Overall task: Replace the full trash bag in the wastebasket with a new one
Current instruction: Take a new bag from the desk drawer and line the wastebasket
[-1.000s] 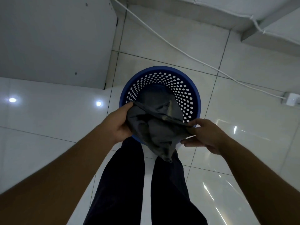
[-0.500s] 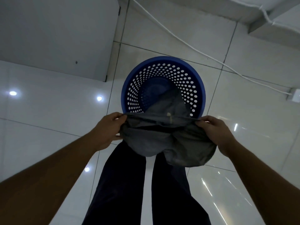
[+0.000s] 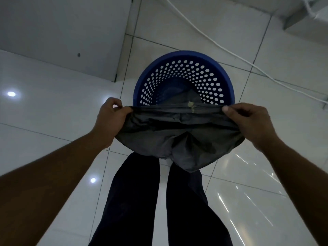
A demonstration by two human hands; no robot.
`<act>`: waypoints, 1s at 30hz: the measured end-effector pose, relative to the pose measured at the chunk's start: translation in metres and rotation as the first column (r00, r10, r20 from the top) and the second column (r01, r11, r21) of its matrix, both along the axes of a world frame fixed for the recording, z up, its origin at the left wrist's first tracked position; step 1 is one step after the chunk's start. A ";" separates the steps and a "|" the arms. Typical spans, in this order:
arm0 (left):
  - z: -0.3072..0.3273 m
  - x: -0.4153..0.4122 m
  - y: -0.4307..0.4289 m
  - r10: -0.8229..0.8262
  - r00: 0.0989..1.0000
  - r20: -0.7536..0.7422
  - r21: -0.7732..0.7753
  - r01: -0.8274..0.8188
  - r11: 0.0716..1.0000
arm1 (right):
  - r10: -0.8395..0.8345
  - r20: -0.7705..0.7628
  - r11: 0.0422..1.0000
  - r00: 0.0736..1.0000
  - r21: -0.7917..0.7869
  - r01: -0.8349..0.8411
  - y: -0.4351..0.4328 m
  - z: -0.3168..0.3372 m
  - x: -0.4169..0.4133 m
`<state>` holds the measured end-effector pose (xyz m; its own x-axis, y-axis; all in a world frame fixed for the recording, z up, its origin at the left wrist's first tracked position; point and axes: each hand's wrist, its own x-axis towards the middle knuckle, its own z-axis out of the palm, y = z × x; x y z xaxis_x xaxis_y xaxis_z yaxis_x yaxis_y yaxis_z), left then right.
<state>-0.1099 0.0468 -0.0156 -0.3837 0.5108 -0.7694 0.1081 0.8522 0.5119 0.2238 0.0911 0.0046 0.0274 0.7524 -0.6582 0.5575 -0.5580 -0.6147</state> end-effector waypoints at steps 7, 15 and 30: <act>-0.014 -0.013 0.035 -0.354 0.906 -0.232 0.280 0.410 0.868 | 0.082 0.125 0.979 0.989 0.178 -0.104 0.063 -0.027 -0.020; -0.032 -0.010 0.076 -0.368 0.860 -0.352 0.316 0.480 0.819 | 0.509 0.349 0.710 0.787 0.345 -0.613 0.117 -0.050 -0.031; -0.054 -0.003 0.117 -0.281 0.958 -0.055 0.040 0.283 0.958 | 0.405 0.215 0.914 0.888 -0.067 -0.400 0.158 -0.072 -0.036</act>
<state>-0.1134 0.1641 -0.0700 -0.2554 0.6385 -0.7260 0.3662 0.7589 0.5385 0.1875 0.2492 -0.0677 -0.1294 0.7161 -0.6859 0.8566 -0.2678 -0.4411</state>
